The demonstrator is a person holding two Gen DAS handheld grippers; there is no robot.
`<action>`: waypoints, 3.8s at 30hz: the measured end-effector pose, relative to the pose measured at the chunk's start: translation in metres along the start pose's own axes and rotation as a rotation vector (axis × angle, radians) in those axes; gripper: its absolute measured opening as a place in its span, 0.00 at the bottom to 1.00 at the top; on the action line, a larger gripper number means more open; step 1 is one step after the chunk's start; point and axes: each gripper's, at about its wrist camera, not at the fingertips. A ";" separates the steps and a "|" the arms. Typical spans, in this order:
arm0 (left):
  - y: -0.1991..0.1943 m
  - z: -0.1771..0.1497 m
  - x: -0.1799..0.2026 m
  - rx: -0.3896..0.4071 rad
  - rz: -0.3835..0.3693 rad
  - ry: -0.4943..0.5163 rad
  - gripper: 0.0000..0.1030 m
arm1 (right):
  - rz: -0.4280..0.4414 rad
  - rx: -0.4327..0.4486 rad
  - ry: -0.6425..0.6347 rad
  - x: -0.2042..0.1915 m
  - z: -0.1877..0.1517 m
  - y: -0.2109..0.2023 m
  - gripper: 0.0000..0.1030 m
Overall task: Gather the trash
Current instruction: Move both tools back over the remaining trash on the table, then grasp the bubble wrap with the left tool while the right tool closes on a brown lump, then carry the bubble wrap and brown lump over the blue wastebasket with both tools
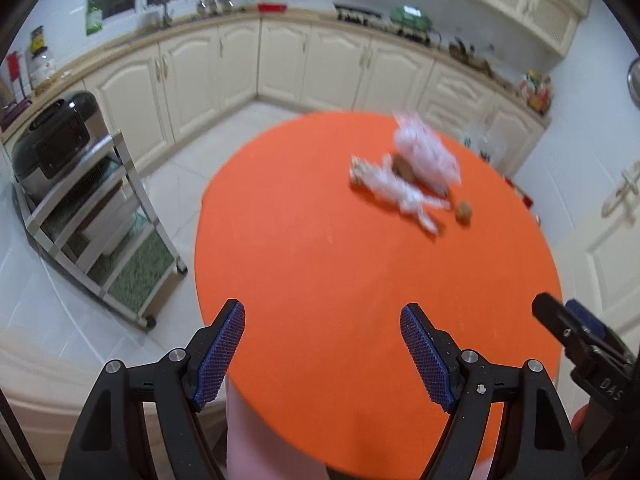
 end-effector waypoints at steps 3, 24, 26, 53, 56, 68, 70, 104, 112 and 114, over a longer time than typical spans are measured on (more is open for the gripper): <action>0.005 0.002 0.001 0.045 -0.002 -0.031 0.74 | -0.032 0.012 -0.019 0.003 0.010 0.015 0.94; 0.154 0.065 0.048 0.068 0.090 -0.065 0.74 | -0.041 -0.151 -0.067 0.052 0.084 0.160 0.67; 0.169 0.072 0.057 0.040 0.101 -0.057 0.74 | -0.065 -0.136 -0.091 0.052 0.086 0.165 0.65; 0.262 0.105 0.154 -0.039 0.169 -0.122 0.42 | 0.078 -0.128 -0.100 0.072 0.081 0.156 0.26; 0.263 0.108 0.161 -0.061 0.120 -0.055 0.20 | 0.076 -0.128 -0.100 0.073 0.081 0.156 0.26; 0.250 0.099 0.154 -0.052 0.126 -0.030 0.18 | 0.066 -0.107 -0.059 0.073 0.077 0.144 0.26; 0.245 0.096 0.151 -0.041 0.123 -0.030 0.18 | 0.068 -0.099 -0.043 0.076 0.076 0.137 0.26; 0.093 -0.013 0.164 0.226 -0.073 0.210 0.18 | -0.044 0.138 0.059 0.066 -0.008 -0.055 0.26; 0.080 -0.048 0.214 0.194 -0.180 0.320 0.18 | -0.126 0.168 0.133 0.106 -0.039 -0.099 0.26; 0.081 -0.054 0.229 0.180 -0.205 0.349 0.18 | -0.154 0.175 0.162 0.120 -0.047 -0.111 0.26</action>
Point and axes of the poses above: each gripper's, at about its wrist camera, not at the fingertips, and y roughly the way its jaws point, x to its right, z to its top, and after that the axes turned 5 degrees about z, right-handed
